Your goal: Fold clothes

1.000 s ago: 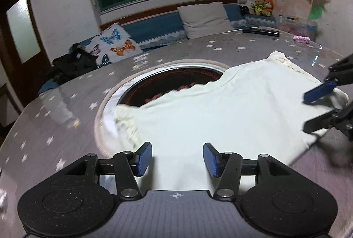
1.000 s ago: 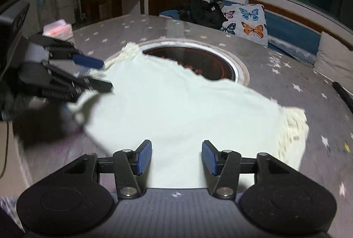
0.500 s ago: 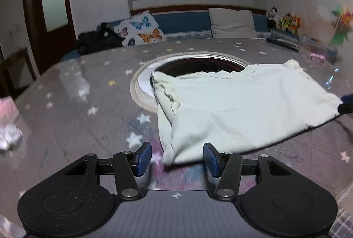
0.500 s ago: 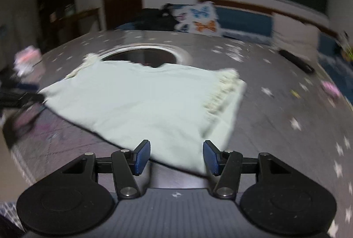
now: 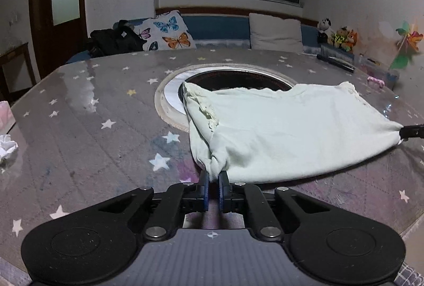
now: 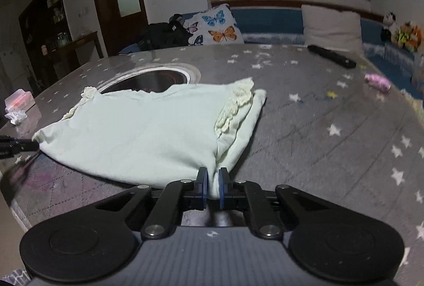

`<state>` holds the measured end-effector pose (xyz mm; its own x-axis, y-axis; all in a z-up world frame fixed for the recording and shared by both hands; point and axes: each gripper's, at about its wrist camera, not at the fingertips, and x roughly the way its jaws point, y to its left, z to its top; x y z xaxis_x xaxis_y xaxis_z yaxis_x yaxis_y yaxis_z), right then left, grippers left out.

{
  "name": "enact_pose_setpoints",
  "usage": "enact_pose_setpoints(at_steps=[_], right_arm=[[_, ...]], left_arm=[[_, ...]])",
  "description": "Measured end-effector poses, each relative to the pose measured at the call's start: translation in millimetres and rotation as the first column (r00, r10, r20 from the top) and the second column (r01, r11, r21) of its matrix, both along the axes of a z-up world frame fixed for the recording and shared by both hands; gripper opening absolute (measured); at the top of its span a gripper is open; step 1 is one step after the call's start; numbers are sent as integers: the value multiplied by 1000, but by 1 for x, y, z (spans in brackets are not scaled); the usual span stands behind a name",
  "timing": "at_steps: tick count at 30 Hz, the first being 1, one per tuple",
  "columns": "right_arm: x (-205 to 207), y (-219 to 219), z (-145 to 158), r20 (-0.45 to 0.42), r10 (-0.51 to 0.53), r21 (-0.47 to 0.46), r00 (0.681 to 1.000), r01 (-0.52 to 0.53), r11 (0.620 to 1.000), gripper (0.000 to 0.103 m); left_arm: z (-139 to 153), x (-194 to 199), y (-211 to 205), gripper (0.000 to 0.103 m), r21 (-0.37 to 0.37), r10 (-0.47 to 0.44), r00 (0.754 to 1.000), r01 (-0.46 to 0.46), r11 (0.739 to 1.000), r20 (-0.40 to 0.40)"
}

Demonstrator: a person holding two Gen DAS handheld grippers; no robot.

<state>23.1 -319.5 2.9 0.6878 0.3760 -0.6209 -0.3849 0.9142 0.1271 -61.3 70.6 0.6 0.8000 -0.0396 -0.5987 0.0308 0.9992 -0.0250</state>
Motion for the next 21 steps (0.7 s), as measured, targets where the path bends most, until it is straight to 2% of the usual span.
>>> enact_pose_setpoints(at_steps=[2,6,8,9,10,15,21], right_arm=[[2,1,-5,-17,0,-10,1000,0,1000,8],[-2,4,-3,-16,12,-45,1000,-13,999,18],[-5,3,7,12,22,-58,1000,-21,998,19],[-6,3,11,25,26,-63,999,-24,998,19],[-5,4,15,33,30,-62,999,-28,998,20],[7,18,23,67,63,-41,996,-60,997,28],[30,46,9,62,108,-10,992,-107,994,29]], left_arm=[[-2,1,0,8,2,-2,1000,2,1000,-10],[-2,-1,1,12,5,-1,1000,1,1000,-25],[2,-3,3,18,10,11,1000,-10,1000,-16],[5,-3,3,27,9,19,1000,-19,1000,-7],[7,-3,4,39,8,27,1000,-27,1000,2],[17,7,-2,59,2,46,998,-46,999,46],[10,29,-14,61,15,37,999,-38,999,35]])
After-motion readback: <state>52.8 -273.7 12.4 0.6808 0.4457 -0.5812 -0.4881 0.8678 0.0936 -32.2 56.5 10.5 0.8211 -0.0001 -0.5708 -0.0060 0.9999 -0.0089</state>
